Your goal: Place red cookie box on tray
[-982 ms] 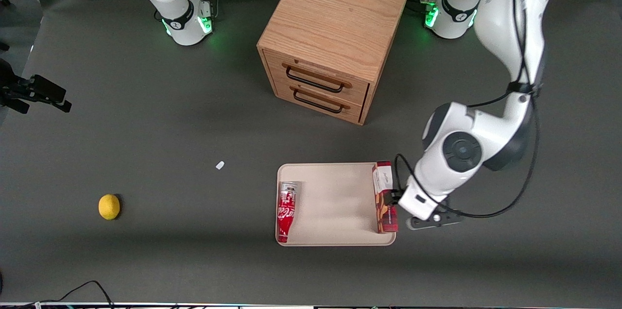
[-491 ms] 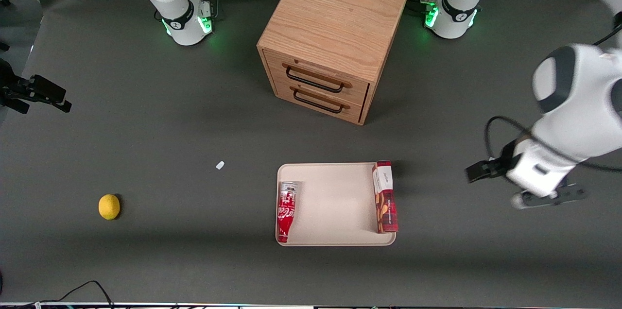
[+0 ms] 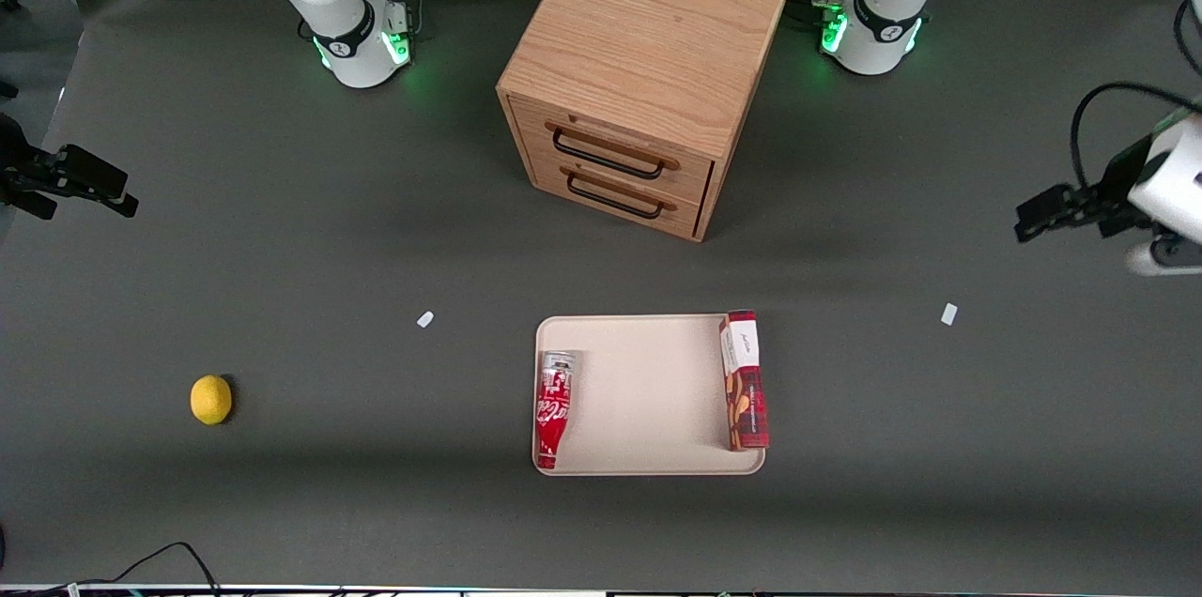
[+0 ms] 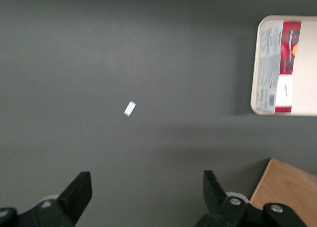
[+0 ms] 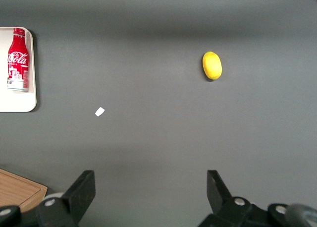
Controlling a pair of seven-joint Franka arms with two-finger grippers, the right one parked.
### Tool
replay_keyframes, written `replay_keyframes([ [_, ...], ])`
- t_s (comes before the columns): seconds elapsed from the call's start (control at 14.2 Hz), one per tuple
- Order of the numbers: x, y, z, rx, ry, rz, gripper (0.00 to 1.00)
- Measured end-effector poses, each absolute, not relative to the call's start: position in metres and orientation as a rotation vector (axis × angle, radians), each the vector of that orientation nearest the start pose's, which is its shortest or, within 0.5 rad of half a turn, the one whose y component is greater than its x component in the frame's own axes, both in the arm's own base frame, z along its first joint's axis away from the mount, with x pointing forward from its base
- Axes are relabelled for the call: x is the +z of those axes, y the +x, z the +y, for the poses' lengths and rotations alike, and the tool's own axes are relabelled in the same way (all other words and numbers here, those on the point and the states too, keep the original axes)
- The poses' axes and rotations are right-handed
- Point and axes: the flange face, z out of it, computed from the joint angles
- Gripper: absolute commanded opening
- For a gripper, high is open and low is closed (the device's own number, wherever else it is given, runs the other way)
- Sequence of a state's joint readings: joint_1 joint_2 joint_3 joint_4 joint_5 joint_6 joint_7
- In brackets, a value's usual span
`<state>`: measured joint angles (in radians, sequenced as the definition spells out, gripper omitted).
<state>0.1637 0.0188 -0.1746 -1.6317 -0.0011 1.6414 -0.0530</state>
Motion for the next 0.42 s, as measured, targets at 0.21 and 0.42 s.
replay_keyframes([
  [0.21, 0.619, 0.538, -0.001, 0.029, -3.134, -0.034, 1.00],
  [0.42, 0.636, 0.525, -0.002, 0.010, -3.129, -0.001, 1.00],
])
